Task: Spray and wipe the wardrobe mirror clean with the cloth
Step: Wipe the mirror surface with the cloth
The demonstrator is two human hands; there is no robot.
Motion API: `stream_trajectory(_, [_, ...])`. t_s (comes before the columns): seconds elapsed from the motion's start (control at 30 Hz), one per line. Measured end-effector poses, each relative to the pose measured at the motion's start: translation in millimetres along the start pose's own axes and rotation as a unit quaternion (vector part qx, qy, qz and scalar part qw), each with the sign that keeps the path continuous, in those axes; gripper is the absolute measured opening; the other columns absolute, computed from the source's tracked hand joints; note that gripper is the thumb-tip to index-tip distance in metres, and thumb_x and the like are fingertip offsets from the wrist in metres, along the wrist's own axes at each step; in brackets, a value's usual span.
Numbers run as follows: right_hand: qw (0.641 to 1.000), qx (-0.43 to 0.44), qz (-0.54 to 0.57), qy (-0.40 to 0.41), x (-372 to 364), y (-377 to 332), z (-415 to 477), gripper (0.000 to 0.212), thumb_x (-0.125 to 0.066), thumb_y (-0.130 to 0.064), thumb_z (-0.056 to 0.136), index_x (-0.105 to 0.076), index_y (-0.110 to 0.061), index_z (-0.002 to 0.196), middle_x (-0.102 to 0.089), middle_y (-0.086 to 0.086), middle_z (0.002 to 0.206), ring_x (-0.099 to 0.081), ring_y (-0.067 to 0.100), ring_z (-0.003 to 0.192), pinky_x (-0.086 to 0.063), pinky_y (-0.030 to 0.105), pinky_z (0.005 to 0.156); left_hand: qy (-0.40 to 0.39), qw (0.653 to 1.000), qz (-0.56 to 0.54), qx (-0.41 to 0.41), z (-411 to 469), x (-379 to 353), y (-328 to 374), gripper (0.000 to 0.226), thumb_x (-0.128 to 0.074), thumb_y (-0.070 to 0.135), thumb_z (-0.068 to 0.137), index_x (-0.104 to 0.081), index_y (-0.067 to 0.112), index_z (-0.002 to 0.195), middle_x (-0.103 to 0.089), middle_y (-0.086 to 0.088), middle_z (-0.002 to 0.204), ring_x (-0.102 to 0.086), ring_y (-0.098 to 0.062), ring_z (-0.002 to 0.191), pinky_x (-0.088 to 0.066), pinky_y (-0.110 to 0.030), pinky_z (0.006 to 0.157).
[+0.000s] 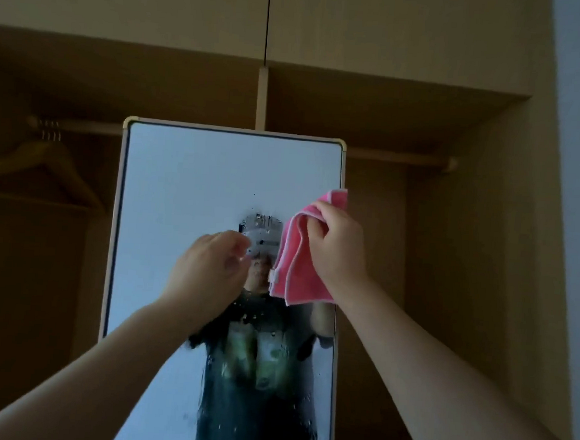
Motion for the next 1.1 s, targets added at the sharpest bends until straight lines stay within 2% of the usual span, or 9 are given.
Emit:
stream_trajectory(0.17, [0.987, 0.127, -0.098, 0.031, -22.3, -4.8, 15.9, 0.025, -0.049, -0.024, 0.1, -0.065, -0.012, 0.116, -0.066, 0.002, 0.109, -0.062, 0.017, 0.098, -0.05, 0.026, 0.091, 0.043, 0.998, 0.013, -0.053, 27.2, 27.9, -38.1, 0.02, -0.055, 0.023, 0.081, -0.067, 0.022, 0.097, -0.069, 0.006, 0.096, -0.058, -0.018, 0.091, -0.05, -0.039, 0.081])
stream_trajectory(0.27, [0.974, 0.142, -0.165, 0.055, -35.5, -4.9, 21.3, 0.034, -0.043, -0.032, 0.101, -0.061, -0.015, 0.123, -0.061, 0.003, 0.114, -0.056, 0.019, 0.107, -0.048, 0.034, 0.099, 0.087, 0.992, 0.035, -0.082, 45.5, 50.8, -64.9, 0.026, -0.042, 0.035, 0.08, -0.064, 0.027, 0.092, -0.061, 0.015, 0.09, -0.052, -0.011, 0.089, -0.046, -0.036, 0.078])
stream_trajectory(0.43, [0.978, 0.115, -0.161, 0.068, -45.0, -7.4, 27.8, 0.057, -0.046, -0.041, 0.097, -0.03, -0.019, 0.146, -0.054, 0.003, 0.135, -0.051, 0.021, 0.125, -0.04, 0.035, 0.109, 0.107, 0.983, 0.078, -0.126, 62.9, 68.8, -99.7, 0.014, -0.052, 0.025, 0.086, -0.062, 0.028, 0.094, -0.063, 0.006, 0.097, -0.053, -0.021, 0.095, -0.043, -0.045, 0.083])
stream_trajectory(0.53, [0.985, 0.085, -0.134, 0.069, -46.6, -6.2, 28.0, 0.061, -0.041, -0.047, 0.097, -0.018, -0.023, 0.149, -0.047, 0.003, 0.146, -0.047, 0.024, 0.133, -0.04, 0.039, 0.11, 0.135, 0.982, 0.081, -0.104, 61.9, 73.8, -114.6, 0.013, -0.057, 0.019, 0.088, -0.06, 0.027, 0.098, -0.06, 0.0, 0.106, -0.046, -0.025, 0.102, -0.04, -0.051, 0.087])
stream_trajectory(0.73, [0.962, 0.112, -0.247, 0.037, -54.6, -2.1, 29.1, 0.053, -0.024, -0.044, 0.102, -0.04, -0.016, 0.144, -0.042, 0.009, 0.148, -0.035, 0.029, 0.138, -0.027, 0.044, 0.116, 0.142, 0.99, 0.007, 0.003, 55.8, 69.5, -139.1, 0.037, -0.055, 0.015, 0.093, -0.043, 0.009, 0.128, -0.039, -0.016, 0.134, -0.035, -0.037, 0.122, -0.032, -0.056, 0.101])
stream_trajectory(0.83, [0.95, 0.126, -0.285, 0.015, -56.5, -0.9, 32.4, 0.055, -0.018, -0.041, 0.103, -0.04, -0.014, 0.145, -0.04, 0.01, 0.15, -0.031, 0.029, 0.141, -0.017, 0.044, 0.119, 0.121, 0.99, -0.053, 0.039, 53.1, 59.3, -141.8, 0.045, -0.046, 0.022, 0.097, -0.028, 0.013, 0.138, -0.039, -0.016, 0.133, -0.045, -0.029, 0.109, -0.04, -0.048, 0.09])
stream_trajectory(0.97, [0.938, 0.13, -0.32, -0.04, -61.4, 6.4, 36.6, 0.059, -0.008, -0.044, 0.103, -0.023, -0.016, 0.153, -0.022, 0.006, 0.16, -0.011, 0.025, 0.149, 0.0, 0.04, 0.12, 0.111, 0.988, -0.091, 0.059, 55.6, 50.2, -150.4, 0.043, -0.04, 0.031, 0.099, -0.021, 0.027, 0.138, -0.057, 0.001, 0.096, -0.056, -0.024, 0.08, -0.041, -0.039, 0.071])
stream_trajectory(1.03, [0.93, 0.136, -0.336, -0.067, -63.3, 13.2, 39.0, 0.058, -0.007, -0.044, 0.102, -0.011, -0.019, 0.154, -0.01, 0.005, 0.162, 0.002, 0.021, 0.15, 0.007, 0.037, 0.12, 0.099, 0.989, -0.086, 0.074, 57.0, 44.7, -157.5, 0.048, -0.039, 0.035, 0.1, -0.016, 0.03, 0.141, -0.063, -0.003, 0.105, -0.061, -0.032, 0.087, -0.044, -0.041, 0.074])
stream_trajectory(1.1, [0.918, 0.15, -0.357, -0.09, -65.1, 21.1, 42.6, 0.057, -0.003, -0.046, 0.102, 0.001, -0.022, 0.154, -0.001, 0.003, 0.163, 0.01, 0.018, 0.149, 0.01, 0.035, 0.119, 0.093, 0.986, -0.108, 0.088, 57.8, 39.4, -163.7, 0.05, -0.04, 0.039, 0.1, -0.014, 0.038, 0.143, -0.057, -0.003, 0.108, -0.058, -0.023, 0.08, -0.041, -0.038, 0.075])
Point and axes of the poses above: each hand's wrist, its own z-axis towards the middle knuckle, its own x-axis out of the back of the hand, y = z × x, the point moved 4 cm from there along z, towards the middle knuckle
